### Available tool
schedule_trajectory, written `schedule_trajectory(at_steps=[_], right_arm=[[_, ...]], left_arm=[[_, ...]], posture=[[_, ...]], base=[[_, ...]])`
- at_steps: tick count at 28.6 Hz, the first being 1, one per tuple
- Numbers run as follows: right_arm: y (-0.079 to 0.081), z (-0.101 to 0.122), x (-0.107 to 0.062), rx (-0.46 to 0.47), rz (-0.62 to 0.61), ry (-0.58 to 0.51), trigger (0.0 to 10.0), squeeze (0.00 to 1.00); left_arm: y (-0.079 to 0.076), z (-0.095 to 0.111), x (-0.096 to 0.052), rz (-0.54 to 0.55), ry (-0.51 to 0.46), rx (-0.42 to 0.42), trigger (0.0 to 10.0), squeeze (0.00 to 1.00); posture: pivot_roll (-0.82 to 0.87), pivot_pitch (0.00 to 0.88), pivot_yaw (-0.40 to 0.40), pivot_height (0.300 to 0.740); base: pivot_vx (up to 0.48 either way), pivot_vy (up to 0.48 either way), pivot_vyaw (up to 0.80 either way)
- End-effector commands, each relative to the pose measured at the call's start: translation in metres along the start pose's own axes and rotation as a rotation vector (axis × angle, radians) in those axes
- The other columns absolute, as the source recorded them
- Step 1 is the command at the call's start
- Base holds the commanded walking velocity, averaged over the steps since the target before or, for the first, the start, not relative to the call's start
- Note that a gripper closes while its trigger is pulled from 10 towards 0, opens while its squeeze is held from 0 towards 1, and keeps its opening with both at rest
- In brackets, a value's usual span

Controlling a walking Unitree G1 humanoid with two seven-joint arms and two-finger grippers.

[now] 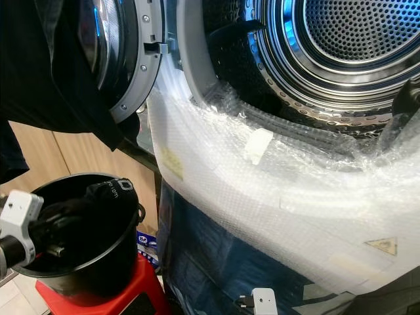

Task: Clothes washing

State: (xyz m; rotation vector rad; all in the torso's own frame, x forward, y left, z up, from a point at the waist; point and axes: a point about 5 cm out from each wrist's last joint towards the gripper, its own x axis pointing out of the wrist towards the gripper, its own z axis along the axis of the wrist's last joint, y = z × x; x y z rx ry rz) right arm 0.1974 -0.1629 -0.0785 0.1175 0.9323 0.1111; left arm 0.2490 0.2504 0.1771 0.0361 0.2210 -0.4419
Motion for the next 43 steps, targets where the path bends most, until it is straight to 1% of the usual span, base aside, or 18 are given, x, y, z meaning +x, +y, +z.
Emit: schedule_trajectory(at_steps=[1, 4, 5, 6, 8, 9, 11, 14, 15, 16, 19, 21, 23, 27, 32, 37, 38, 43], right_arm=[[-0.001, 0.002, 0.0, -0.008, -0.004, 0.004, 10.0, 0.0], [0.0, 0.002, 0.0, -0.018, 0.0, 0.005, 10.0, 0.0], [0.0, 0.002, 0.001, -0.021, 0.001, 0.005, 10.0, 0.0], [0.0, 0.002, 0.001, -0.021, 0.001, 0.005, 10.0, 0.0], [0.001, 0.003, 0.001, -0.016, 0.0, 0.001, 10.0, 0.0], [0.001, 0.003, 0.001, -0.013, -0.001, -0.001, 10.0, 0.0], [0.001, 0.003, 0.001, -0.013, -0.002, 0.0, 10.0, 0.0], [0.002, 0.002, 0.001, -0.012, -0.001, 0.001, 10.0, 0.0], [0.002, 0.002, 0.001, -0.008, -0.003, -0.001, 10.0, 0.0], [0.002, 0.002, 0.001, -0.008, -0.003, -0.001, 10.0, 0.0], [0.002, 0.003, 0.001, 0.003, -0.006, -0.009, 10.0, 0.0], [0.0, 0.006, 0.001, 0.007, -0.009, -0.019, 10.0, 0.0], [-0.002, 0.007, 0.001, 0.015, -0.017, -0.028, 10.0, 0.0], [-0.005, 0.009, 0.0, 0.033, -0.032, -0.041, 10.0, 0.0], [-0.01, 0.01, -0.002, 0.032, -0.011, -0.07, 10.0, 0.0], [-0.01, 0.008, -0.002, -0.003, 0.017, -0.053, 10.0, 0.0], [-0.009, 0.007, -0.003, -0.046, 0.049, -0.043, 10.0, 0.0], [-0.006, 0.013, -0.004, -0.1, 0.167, -0.07, 10.0, 0.0]], left_arm=[[-0.018, 0.036, 0.006, -0.114, -0.117, 0.061, 0.0, 0.0], [-0.028, 0.057, 0.013, -0.163, -0.159, 0.109, 0.0, 0.0], [-0.038, 0.071, 0.019, -0.212, -0.179, 0.163, 0.0, 0.0], [-0.038, 0.071, 0.019, -0.212, -0.179, 0.163, 0.0, 0.0], [-0.051, 0.086, 0.026, -0.277, -0.21, 0.204, 0.0, 0.0], [-0.064, 0.095, 0.031, -0.349, -0.228, 0.212, 0.0, 0.0], [-0.08, 0.099, 0.039, -0.442, -0.254, 0.16, 0.0, 0.0], [-0.105, 0.096, 0.051, -0.589, -0.245, 0.133, 0.0, 0.0], [-0.118, 0.093, 0.057, -0.656, -0.231, 0.122, 0.0, 0.0], [-0.118, 0.093, 0.057, -0.656, -0.231, 0.122, 0.0, 0.0], [-0.139, 0.088, 0.068, -0.771, -0.218, 0.091, 0.0, 0.0], [-0.163, 0.078, 0.081, -0.881, -0.176, 0.038, 0.0, 0.0], [-0.172, 0.075, 0.079, -0.926, -0.172, 0.024, 0.0, 0.0], [-0.172, 0.068, 0.078, -0.918, -0.166, -0.021, 0.0, 0.0], [-0.158, 0.061, 0.081, -0.804, -0.171, -0.066, 0.0, 0.0], [-0.156, 0.059, 0.084, -0.766, -0.181, -0.084, 0.0, 0.0], [-0.151, 0.054, 0.083, -0.731, -0.169, -0.096, 0.0, 0.0], [-0.134, 0.039, 0.079, -0.632, -0.115, -0.096, 0.0, 0.0]], posture=[[0.3, 0.0, -0.064, 0.74], [0.3, 0.0, -0.061, 0.74], [0.3, 0.0, -0.057, 0.74], [0.3, 0.0, -0.057, 0.74], [0.29, 0.0, -0.052, 0.74], [0.29, 0.0, -0.05, 0.74], [0.29, 0.0, -0.05, 0.74], [0.28, 0.0, -0.04, 0.74], [0.28, 0.0, -0.04, 0.74], [0.28, 0.0, -0.04, 0.74], [0.26, 0.0, -0.04, 0.74], [0.25, 0.0, -0.033, 0.74], [0.24, 0.0, -0.03, 0.74], [0.21, 0.0, -0.02, 0.74], [0.23, 0.0, -0.039, 0.74], [0.23, 0.0, -0.041, 0.74], [0.23, 0.0, -0.035, 0.74], [0.24, 0.0, -0.044, 0.74]], base=[[0.0, 0.0, 0.0], [0.0, 0.0, 0.0], [0.0, 0.0, 0.0], [0.0, 0.0, 0.0], [0.0, 0.0, 0.0], [0.0, 0.0, 0.0], [0.0, 0.0, 0.0], [0.0, 0.0, 0.0], [0.0, 0.0, 0.0], [0.0, 0.0, 0.0], [0.0, 0.0, 0.0], [0.0, 0.0, 0.0], [0.0, 0.0, 0.0], [0.0, 0.0, 0.0], [0.0, 0.0, 0.0], [0.0, 0.0, 0.0], [0.0, 0.0, 0.0], [0.0, 0.0, 0.0]])
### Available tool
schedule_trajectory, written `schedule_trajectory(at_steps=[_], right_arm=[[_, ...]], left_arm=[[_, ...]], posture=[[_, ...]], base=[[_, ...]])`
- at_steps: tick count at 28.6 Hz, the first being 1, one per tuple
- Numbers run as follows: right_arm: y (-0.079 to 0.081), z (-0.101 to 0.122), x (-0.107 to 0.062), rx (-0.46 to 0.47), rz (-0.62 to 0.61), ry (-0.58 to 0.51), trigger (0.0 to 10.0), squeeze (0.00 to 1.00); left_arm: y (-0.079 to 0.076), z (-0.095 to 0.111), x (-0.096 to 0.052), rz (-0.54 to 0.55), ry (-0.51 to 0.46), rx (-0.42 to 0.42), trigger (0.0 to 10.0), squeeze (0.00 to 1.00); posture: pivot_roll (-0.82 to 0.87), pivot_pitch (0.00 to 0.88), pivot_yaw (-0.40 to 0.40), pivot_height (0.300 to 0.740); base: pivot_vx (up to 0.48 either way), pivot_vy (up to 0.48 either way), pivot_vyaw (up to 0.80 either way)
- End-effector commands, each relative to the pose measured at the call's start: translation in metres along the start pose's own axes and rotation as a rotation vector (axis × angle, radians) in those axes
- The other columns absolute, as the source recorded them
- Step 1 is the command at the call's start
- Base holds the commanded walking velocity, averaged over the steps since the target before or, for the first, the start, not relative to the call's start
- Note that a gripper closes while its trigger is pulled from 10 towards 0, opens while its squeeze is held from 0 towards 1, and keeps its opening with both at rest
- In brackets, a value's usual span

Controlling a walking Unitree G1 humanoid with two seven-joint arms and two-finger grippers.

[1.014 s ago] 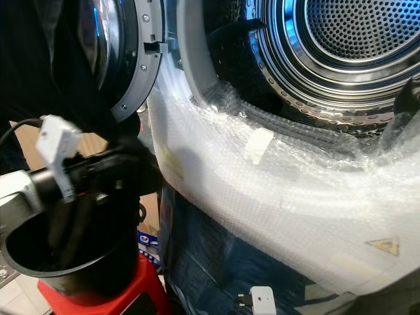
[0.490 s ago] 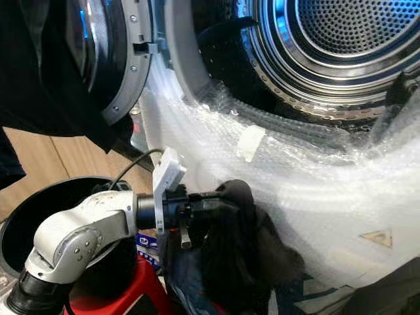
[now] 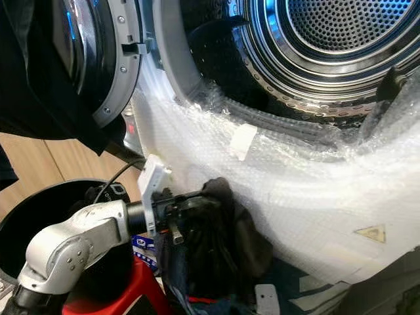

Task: Clothes washing

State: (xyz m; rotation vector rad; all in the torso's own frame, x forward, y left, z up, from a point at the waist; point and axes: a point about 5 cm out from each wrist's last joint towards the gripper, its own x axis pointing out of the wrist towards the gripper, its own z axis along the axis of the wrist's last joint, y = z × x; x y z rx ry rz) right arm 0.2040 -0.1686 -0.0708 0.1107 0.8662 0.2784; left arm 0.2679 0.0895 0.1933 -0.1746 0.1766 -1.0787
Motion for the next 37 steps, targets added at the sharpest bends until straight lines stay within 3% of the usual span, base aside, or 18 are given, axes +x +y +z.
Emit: schedule_trajectory(at_steps=[1, 3, 7, 8, 12, 14, 15, 16, 17, 25, 32, 37], right_arm=[[0.0, 0.004, -0.002, -0.035, 0.092, -0.023, 10.0, 0.0], [0.001, 0.004, -0.002, -0.038, 0.114, -0.024, 10.0, 0.0], [-0.003, -0.004, -0.012, -0.099, 0.312, 0.021, 10.0, 0.0], [-0.003, -0.004, -0.012, -0.099, 0.312, 0.021, 10.0, 0.0], [-0.002, -0.005, -0.024, -0.143, 0.565, 0.032, 10.0, 0.0], [-0.004, 0.003, -0.026, -0.15, 0.608, -0.006, 10.0, 0.0], [-0.005, 0.013, -0.027, -0.133, 0.622, -0.058, 10.0, 0.06], [-0.005, 0.02, -0.027, -0.12, 0.629, -0.095, 10.0, 0.06], [-0.008, 0.038, -0.027, -0.112, 0.623, -0.188, 10.0, 0.98], [-0.002, 0.078, -0.036, -0.121, 0.752, -0.381, 10.0, 1.0], [0.005, 0.085, -0.044, -0.134, 0.852, -0.42, 10.0, 1.0], [0.025, 0.093, -0.041, -0.159, 0.908, -0.447, 10.0, 1.0]], left_arm=[[0.007, 0.0, -0.007, 0.054, -0.002, 0.024, 0.0, 0.0], [0.008, -0.002, -0.008, 0.06, 0.006, 0.024, 0.0, 0.0], [0.012, -0.008, -0.009, 0.084, 0.03, 0.023, 0.0, 0.0], [0.012, -0.008, -0.009, 0.084, 0.03, 0.023, 0.0, 0.0], [0.013, -0.017, -0.012, 0.076, 0.073, 0.026, 0.0, 0.0], [0.016, -0.019, -0.014, 0.088, 0.078, 0.015, 0.0, 0.0], [0.017, -0.02, -0.016, 0.092, 0.08, 0.011, 0.0, 0.0], [0.019, -0.021, -0.016, 0.097, 0.088, 0.013, 0.0, 0.0], [0.019, -0.023, -0.016, 0.093, 0.088, 0.001, 0.0, 0.0], [0.013, -0.038, -0.013, 0.065, 0.112, -0.034, 0.0, 0.0], [0.009, -0.05, -0.002, 0.03, 0.129, -0.061, 0.0, 0.0], [0.012, -0.05, -0.001, 0.023, 0.133, -0.075, 0.0, 0.0]], posture=[[0.24, 0.0, -0.047, 0.74], [0.24, 0.0, -0.047, 0.74], [0.23, 0.0, -0.051, 0.74], [0.23, 0.0, -0.051, 0.74], [0.21, 0.0, -0.053, 0.74], [0.22, 0.0, -0.05, 0.74], [0.22, 0.0, -0.047, 0.74], [0.21, 0.001, -0.047, 0.74], [0.2, 0.006, -0.043, 0.74], [0.21, 0.0, -0.045, 0.74], [0.22, 0.0, -0.049, 0.74], [0.2, 0.0, -0.024, 0.74]], base=[[0.0, 0.0, 0.0], [0.0, 0.0, 0.0], [0.0, 0.0, 0.0], [0.0, 0.0, 0.0], [0.0, 0.0, 0.0], [0.0, 0.0, 0.0], [0.0, 0.0, 0.0], [0.0, 0.0, 0.0], [0.0, 0.0, 0.0], [0.0, 0.0, 0.0], [0.0, 0.0, 0.0], [0.0, 0.0, 0.0]])
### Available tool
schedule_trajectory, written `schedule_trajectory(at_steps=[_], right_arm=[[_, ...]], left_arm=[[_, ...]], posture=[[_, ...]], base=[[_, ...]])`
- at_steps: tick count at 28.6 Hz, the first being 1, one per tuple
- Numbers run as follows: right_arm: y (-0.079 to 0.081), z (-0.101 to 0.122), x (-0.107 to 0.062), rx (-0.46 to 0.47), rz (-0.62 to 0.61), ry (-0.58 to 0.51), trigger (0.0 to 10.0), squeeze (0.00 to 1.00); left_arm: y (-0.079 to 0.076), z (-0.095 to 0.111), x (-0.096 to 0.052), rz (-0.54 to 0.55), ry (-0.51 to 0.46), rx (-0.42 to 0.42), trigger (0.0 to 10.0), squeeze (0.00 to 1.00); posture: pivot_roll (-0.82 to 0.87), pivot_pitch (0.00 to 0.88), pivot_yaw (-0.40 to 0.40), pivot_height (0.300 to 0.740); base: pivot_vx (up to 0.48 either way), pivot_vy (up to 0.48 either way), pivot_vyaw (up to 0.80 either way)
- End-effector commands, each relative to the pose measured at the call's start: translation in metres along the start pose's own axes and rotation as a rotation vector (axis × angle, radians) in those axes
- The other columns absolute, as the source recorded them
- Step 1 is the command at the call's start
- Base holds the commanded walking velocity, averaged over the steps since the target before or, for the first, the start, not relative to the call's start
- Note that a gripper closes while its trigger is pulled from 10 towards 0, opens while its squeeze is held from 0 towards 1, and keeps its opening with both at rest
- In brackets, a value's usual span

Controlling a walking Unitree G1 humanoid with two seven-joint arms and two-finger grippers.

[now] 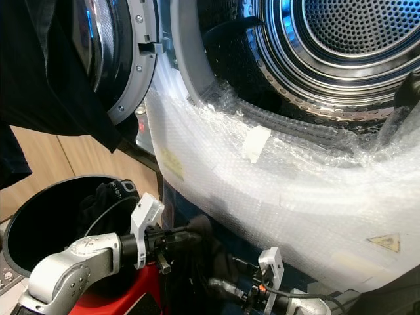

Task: Clothes washing

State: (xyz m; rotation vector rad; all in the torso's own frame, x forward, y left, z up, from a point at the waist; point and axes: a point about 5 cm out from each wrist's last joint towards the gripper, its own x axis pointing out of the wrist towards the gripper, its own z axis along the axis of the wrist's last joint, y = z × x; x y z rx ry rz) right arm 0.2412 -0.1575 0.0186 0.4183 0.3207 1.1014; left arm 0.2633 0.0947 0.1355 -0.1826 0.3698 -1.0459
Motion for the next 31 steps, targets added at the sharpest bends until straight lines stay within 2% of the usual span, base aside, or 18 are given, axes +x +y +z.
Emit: schedule_trajectory(at_steps=[1, 3, 5, 7, 12, 13, 18, 22, 26, 31], right_arm=[[0.002, 0.006, 0.007, -0.038, 0.027, -0.002, 10.0, 1.0], [0.005, 0.005, 0.014, -0.061, 0.023, 0.019, 10.0, 1.0], [0.0, -0.003, 0.019, -0.104, -0.059, 0.112, 10.0, 1.0], [-0.002, -0.005, 0.025, -0.099, -0.09, 0.123, 10.0, 1.0], [-0.004, -0.004, 0.026, -0.108, -0.137, 0.122, 10.0, 1.0], [-0.005, -0.005, 0.026, -0.116, -0.152, 0.131, 10.0, 0.0], [-0.01, -0.002, 0.031, -0.111, -0.239, 0.1, 10.0, 0.0], [-0.004, -0.001, 0.034, -0.103, -0.181, 0.078, 10.0, 0.0], [-0.004, 0.001, 0.032, -0.084, -0.187, 0.058, 10.0, 0.0], [-0.009, -0.003, 0.035, -0.104, -0.251, 0.116, 10.0, 0.0]], left_arm=[[0.0, 0.007, 0.001, -0.012, -0.016, 0.028, 0.0, 0.0], [-0.002, 0.006, 0.005, -0.012, -0.011, 0.039, 0.0, 0.0], [-0.005, 0.01, 0.009, -0.023, -0.033, 0.033, 0.0, 0.0], [-0.008, 0.01, 0.012, -0.034, -0.032, 0.032, 0.0, 0.0], [-0.01, 0.009, 0.014, -0.038, -0.033, 0.036, 0.0, 0.0], [-0.012, 0.011, 0.015, -0.04, -0.041, 0.035, 0.0, 0.0], [-0.021, 0.018, 0.023, -0.079, -0.058, 0.042, 0.0, 0.0], [-0.022, 0.015, 0.028, -0.081, -0.036, 0.051, 0.0, 0.0], [-0.025, 0.016, 0.029, -0.082, -0.049, 0.046, 0.0, 0.0], [-0.027, 0.02, 0.039, -0.058, -0.034, 0.069, 0.0, 0.0]], posture=[[0.2, 0.0, -0.024, 0.74], [0.22, 0.0, -0.038, 0.74], [0.21, 0.003, -0.039, 0.74], [0.22, 0.009, -0.037, 0.74], [0.22, 0.01, -0.04, 0.74], [0.22, 0.008, -0.039, 0.74], [0.22, 0.01, -0.034, 0.74], [0.22, 0.014, -0.036, 0.74], [0.21, 0.012, -0.035, 0.74], [0.22, 0.022, -0.042, 0.74]], base=[[0.0, 0.0, 0.0], [0.0, 0.0, 0.0], [0.0, 0.0, 0.0], [0.0, 0.0, 0.0], [0.0, 0.0, 0.0], [0.0, 0.0, 0.0], [0.0, 0.0, 0.0], [0.0, 0.0, 0.0], [0.0, 0.0, 0.0], [0.0, 0.0, 0.0]])
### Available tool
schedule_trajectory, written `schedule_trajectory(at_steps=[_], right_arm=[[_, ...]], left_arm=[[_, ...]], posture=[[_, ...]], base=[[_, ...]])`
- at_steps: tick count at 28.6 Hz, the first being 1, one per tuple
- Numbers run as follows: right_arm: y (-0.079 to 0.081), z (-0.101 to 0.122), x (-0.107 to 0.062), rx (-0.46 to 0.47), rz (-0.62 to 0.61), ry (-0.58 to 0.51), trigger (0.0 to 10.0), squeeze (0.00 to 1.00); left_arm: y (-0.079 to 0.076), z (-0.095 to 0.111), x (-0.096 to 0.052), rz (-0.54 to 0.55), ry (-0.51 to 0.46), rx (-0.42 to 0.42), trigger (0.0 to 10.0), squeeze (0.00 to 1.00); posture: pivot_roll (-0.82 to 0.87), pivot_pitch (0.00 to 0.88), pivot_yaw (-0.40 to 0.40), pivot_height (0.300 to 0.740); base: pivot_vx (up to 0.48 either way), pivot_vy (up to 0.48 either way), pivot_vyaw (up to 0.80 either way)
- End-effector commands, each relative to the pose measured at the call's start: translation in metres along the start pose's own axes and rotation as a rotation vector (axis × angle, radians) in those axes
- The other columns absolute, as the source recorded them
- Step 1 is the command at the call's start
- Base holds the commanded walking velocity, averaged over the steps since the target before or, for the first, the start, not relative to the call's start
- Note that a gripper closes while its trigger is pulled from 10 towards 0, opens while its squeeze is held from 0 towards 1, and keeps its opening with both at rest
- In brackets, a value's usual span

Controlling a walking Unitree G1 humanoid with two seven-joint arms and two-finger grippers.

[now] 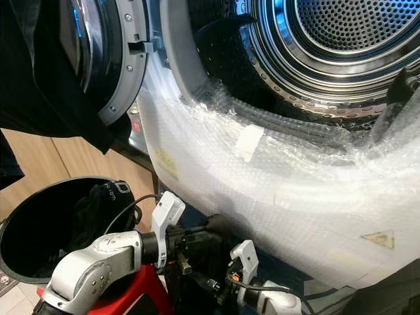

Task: Clothes washing

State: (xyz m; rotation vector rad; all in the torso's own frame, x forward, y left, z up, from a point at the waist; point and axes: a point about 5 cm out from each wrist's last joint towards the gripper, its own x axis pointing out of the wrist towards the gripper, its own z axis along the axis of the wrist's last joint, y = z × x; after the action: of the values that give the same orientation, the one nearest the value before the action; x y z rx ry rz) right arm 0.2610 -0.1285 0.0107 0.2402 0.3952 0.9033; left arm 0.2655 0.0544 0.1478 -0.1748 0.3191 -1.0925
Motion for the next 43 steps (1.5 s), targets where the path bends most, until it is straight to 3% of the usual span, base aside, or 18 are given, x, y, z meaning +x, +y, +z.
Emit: schedule_trajectory(at_steps=[1, 4, 8, 18, 19, 43], right_arm=[[-0.002, -0.002, 0.001, -0.017, -0.02, 0.029, 10.0, 0.0], [-0.002, -0.004, 0.0, -0.016, -0.047, 0.033, 10.0, 0.0], [-0.008, 0.005, 0.002, 0.017, -0.146, -0.052, 10.0, 0.0], [-0.008, 0.009, 0.005, 0.015, -0.158, -0.081, 10.0, 0.0], [-0.01, 0.014, 0.004, 0.028, -0.158, -0.115, 0.0, 0.0], [-0.003, 0.009, -0.001, 0.041, -0.076, -0.139, 0.0, 0.0]], left_arm=[[-0.005, 0.008, 0.007, -0.01, -0.001, 0.037, 0.0, 0.0], [-0.008, 0.009, 0.009, -0.018, -0.013, 0.03, 0.0, 0.0], [-0.015, 0.008, 0.01, -0.018, -0.015, 0.017, 0.0, 0.0], [-0.017, 0.01, 0.011, -0.007, -0.013, 0.013, 0.0, 0.0], [-0.02, 0.017, 0.011, -0.002, -0.034, 0.019, 0.0, 0.0], [-0.024, 0.022, 0.002, 0.049, -0.059, 0.009, 0.0, 0.0]], posture=[[0.21, 0.03, -0.045, 0.74], [0.21, 0.036, -0.04, 0.74], [0.21, 0.045, -0.038, 0.74], [0.21, 0.055, -0.037, 0.74], [0.22, 0.058, -0.042, 0.74], [0.22, 0.0, -0.048, 0.74]], base=[[0.0, 0.0, 0.0], [0.0, 0.0, 0.0], [0.0, 0.0, 0.0], [0.0, 0.0, 0.0], [0.0, 0.0, 0.0], [0.0, 0.0, 0.0]])
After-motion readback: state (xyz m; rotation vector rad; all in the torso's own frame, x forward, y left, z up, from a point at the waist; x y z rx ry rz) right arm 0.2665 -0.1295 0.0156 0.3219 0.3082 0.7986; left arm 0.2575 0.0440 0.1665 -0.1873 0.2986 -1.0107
